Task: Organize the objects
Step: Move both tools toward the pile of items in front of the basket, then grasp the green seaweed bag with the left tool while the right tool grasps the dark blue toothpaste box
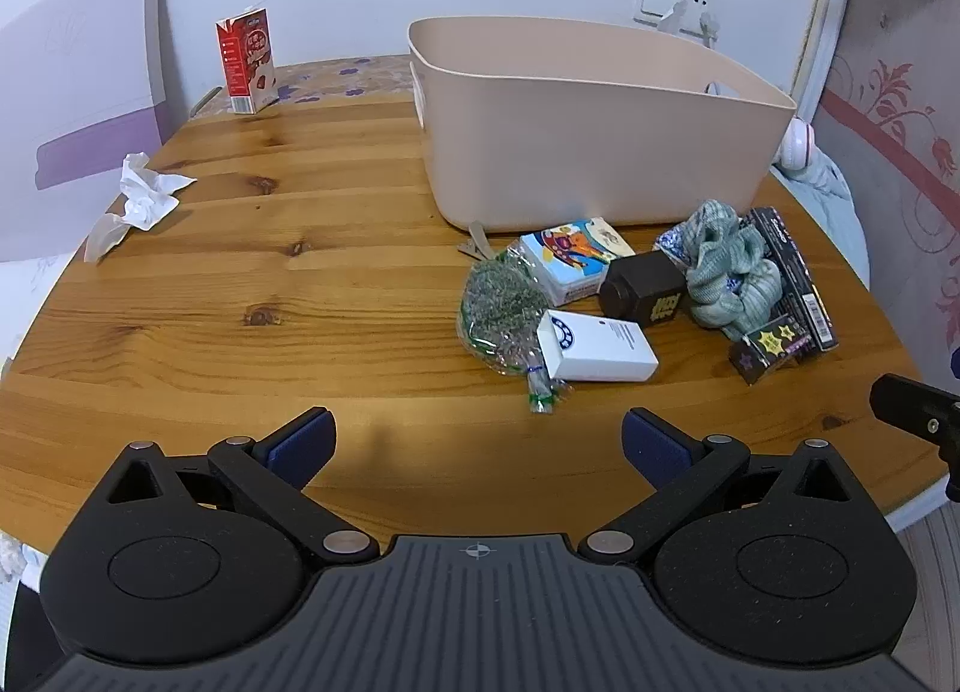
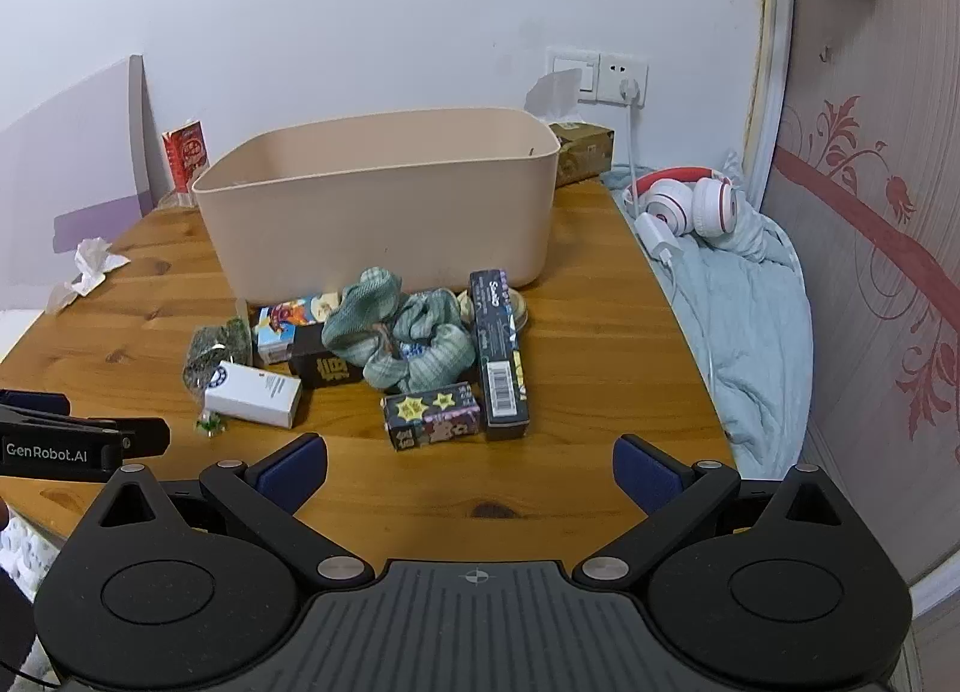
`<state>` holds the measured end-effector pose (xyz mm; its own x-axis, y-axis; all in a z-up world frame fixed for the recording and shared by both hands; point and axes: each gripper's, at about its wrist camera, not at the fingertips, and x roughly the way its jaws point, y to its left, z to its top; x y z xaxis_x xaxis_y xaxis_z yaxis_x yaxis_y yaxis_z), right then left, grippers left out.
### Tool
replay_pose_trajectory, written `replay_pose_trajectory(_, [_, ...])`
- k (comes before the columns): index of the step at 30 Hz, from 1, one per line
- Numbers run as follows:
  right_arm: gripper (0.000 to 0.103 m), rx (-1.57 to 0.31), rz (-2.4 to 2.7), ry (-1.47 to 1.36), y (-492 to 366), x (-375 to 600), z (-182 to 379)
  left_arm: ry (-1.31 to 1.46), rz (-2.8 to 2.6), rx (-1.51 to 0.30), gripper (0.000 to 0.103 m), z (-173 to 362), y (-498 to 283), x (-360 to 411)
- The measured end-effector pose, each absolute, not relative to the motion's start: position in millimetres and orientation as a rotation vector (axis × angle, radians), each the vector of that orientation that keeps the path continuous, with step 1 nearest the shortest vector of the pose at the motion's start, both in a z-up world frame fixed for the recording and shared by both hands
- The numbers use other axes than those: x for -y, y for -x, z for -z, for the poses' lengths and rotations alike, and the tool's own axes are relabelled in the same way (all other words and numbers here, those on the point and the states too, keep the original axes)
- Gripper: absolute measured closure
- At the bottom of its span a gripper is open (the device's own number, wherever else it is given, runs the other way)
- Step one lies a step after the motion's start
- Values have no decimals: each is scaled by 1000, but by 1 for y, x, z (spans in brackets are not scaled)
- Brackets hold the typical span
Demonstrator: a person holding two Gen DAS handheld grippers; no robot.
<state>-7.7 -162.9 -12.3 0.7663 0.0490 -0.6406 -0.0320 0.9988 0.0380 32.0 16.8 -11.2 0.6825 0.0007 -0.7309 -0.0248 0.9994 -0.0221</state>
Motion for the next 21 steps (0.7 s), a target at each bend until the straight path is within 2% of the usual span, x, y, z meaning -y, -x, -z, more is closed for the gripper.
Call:
replay_pose_trajectory(17, [0,-701,-17,-42,-27,175,27,19,-26,-800,0,17,-70,-20])
replay_pose_trajectory(21, [4,-690,-8,-45,-38,181,28,14,-33,-789,0,17,-84,-21])
